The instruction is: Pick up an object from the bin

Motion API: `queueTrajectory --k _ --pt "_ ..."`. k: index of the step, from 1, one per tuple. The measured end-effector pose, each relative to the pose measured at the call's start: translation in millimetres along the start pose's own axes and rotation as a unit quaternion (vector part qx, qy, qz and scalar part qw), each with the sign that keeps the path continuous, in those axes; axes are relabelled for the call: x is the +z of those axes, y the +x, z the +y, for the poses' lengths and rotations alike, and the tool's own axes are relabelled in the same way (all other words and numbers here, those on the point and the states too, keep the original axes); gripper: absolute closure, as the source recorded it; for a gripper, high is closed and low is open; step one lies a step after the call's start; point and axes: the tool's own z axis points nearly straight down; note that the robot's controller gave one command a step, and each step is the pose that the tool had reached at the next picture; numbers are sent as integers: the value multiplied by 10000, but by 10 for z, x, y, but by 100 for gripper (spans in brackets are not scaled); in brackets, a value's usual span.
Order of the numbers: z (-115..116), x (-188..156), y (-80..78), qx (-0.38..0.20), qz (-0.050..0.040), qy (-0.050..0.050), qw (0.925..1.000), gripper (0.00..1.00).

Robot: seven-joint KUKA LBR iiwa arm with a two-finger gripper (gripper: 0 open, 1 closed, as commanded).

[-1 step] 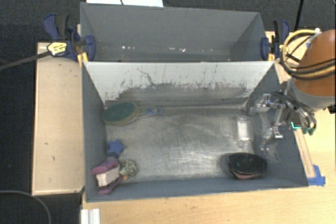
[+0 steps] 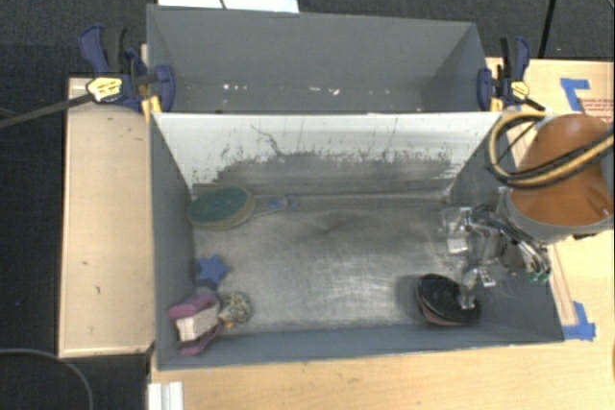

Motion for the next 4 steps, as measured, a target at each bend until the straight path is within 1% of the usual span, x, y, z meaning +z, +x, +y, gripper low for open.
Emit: queueTrajectory --k 1,2,3,4 --pt "473 27 91 -1147 -115 52 9933 0" --pt "440 37 180 -1146 76 31 9934 100" --pt "440 -975 12 -2482 47 -43 9687 100" --pt "413 -1446 67 -3628 59 -62 9318 100"
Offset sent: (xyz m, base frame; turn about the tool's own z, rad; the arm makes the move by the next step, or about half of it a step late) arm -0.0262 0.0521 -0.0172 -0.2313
